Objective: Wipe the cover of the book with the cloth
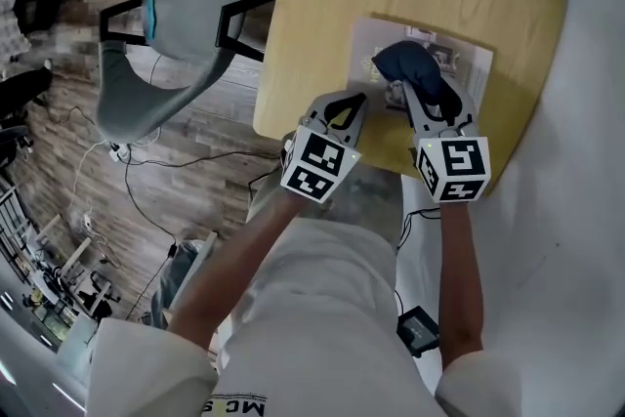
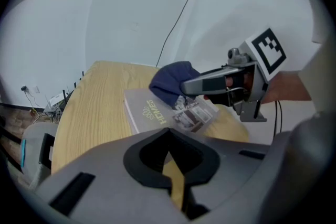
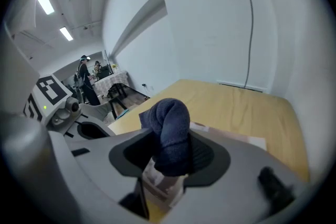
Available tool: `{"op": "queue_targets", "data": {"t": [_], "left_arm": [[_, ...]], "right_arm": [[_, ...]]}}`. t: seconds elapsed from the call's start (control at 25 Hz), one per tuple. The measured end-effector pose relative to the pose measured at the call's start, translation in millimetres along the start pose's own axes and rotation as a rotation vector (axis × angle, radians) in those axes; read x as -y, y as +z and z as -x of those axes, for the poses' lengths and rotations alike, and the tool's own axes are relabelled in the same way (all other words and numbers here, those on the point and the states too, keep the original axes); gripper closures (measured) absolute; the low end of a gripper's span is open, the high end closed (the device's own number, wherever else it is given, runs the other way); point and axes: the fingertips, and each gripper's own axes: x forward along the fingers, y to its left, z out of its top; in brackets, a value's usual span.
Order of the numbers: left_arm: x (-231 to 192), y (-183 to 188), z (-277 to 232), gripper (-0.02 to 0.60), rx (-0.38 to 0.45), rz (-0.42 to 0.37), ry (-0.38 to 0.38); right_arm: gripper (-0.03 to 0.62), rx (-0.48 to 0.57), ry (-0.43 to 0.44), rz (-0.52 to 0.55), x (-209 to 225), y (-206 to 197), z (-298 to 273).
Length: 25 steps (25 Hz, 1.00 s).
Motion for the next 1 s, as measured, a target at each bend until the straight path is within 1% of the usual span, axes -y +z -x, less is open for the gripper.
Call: {"op": "queue_targets", "data": {"t": [0.16,0.24,0.32,0.4,0.56,0.84,1.0], "left_arm": [[-3,-17,2,0.572,-0.031,-0.042,-0.012],[-4,-22,1,0.572,-0.029,-0.044,-0.022],[-4,-22,0,0.572,-0.024,-0.035,-0.036],[-5,-22,0,0.572,-0.027,-0.026,-0.042],[-7,-22,0,0.572,-0.039,-0.021,-0.028],[-7,-23,1,0.572,-0.049,-0.024,-0.009],[-7,-22,0,0.572,-0.048,-0.004,0.009]], "right_arm": [[0.419,-0.021,0.081,0.045,-39,-1,-26],[0.419,-0.045,0.111,0.068,-51,-8,-36],[0.419,-0.082,0.117,0.086,-56,-18,-43],[0.419,-0.117,0.101,0.1,-53,-30,-47],[0.419,-0.135,0.056,0.091,-36,-39,-42],[0.419,-0.139,-0.063,-0.006,21,-59,-10],[0.419,-0.143,-0.123,-0.05,53,-74,11]]}}
